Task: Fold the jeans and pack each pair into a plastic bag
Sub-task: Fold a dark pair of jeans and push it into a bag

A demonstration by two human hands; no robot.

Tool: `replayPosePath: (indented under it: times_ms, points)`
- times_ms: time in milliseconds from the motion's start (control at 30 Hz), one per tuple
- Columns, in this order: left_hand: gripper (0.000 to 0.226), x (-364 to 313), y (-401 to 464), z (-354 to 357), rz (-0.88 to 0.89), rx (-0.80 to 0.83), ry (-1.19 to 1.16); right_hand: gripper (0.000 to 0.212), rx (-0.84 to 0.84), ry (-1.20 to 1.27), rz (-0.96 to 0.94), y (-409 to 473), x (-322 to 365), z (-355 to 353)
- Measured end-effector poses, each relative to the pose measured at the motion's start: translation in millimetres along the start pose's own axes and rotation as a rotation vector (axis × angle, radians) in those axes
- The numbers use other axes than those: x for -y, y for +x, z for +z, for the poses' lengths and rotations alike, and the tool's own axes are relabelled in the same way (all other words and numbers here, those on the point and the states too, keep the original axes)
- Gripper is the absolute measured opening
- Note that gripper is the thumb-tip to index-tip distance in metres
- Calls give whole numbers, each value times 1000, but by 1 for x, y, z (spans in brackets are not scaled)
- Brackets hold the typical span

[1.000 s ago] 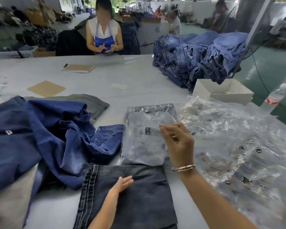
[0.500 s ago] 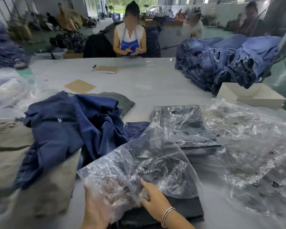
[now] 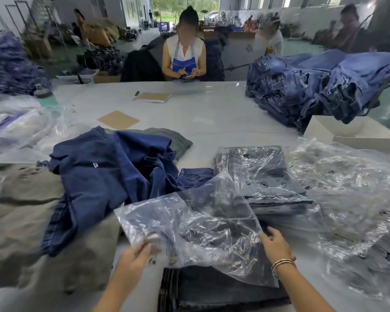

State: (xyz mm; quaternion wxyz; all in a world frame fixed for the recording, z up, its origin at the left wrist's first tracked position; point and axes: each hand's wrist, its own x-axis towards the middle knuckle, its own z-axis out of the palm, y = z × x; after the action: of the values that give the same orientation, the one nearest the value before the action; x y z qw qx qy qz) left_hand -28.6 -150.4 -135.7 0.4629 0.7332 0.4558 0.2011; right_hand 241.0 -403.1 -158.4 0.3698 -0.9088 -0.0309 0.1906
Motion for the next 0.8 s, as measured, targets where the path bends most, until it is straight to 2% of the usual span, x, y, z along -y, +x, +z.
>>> replayPosePath:
  times_ms: [67, 133, 267, 367, 400, 467, 500, 533, 600, 633, 667, 700, 733, 767, 800]
  points:
    - [27, -19, -6, 4, 112, 73, -46, 17, 9, 207, -90, -6, 4, 6]
    - [39, -28, 4, -5, 261, 40, 58, 18, -44, 333, -130, -11, 7, 9]
    - [18, -50, 43, -48, 426, -185, 252, 15, -99, 595, -41, -13, 8, 12]
    - [21, -60, 65, -65, 423, -282, 437, 11, -23, 719, 22, -22, 13, 29]
    - [21, -63, 68, -68, 353, -273, 401, 11, -5, 751, 67, -26, 14, 37]
    - [20, -65, 63, -68, 206, -323, 180, 11, 20, 857, 219, -33, 15, 55]
    - [22, -63, 58, -67, 172, -429, 63, 10, 42, 925, 301, -38, 17, 62]
    - [27, -61, 51, -65, 190, -601, 23, 12, 60, 960, 359, -43, 19, 68]
    - [30, -63, 23, -51, 401, -909, 112, 15, 90, 940, 380, -54, 22, 81]
    - [23, -64, 9, -38, 589, -894, 154, 15, 109, 917, 350, -60, 25, 87]
    - [16, -65, -7, -19, 753, -744, 172, 15, 122, 886, 292, -66, 28, 90]
    - [14, -66, -20, 2, 848, -502, 155, 16, 119, 825, 202, -70, 31, 94]
    - [19, -66, -31, 22, 824, -218, 112, 17, 114, 739, 97, -73, 33, 96]
    - [24, -65, -40, 42, 708, 45, 64, 18, 125, 650, -3, -76, 35, 98]
    - [27, -60, -48, 61, 547, 218, 44, 18, 157, 588, -92, -80, 37, 99]
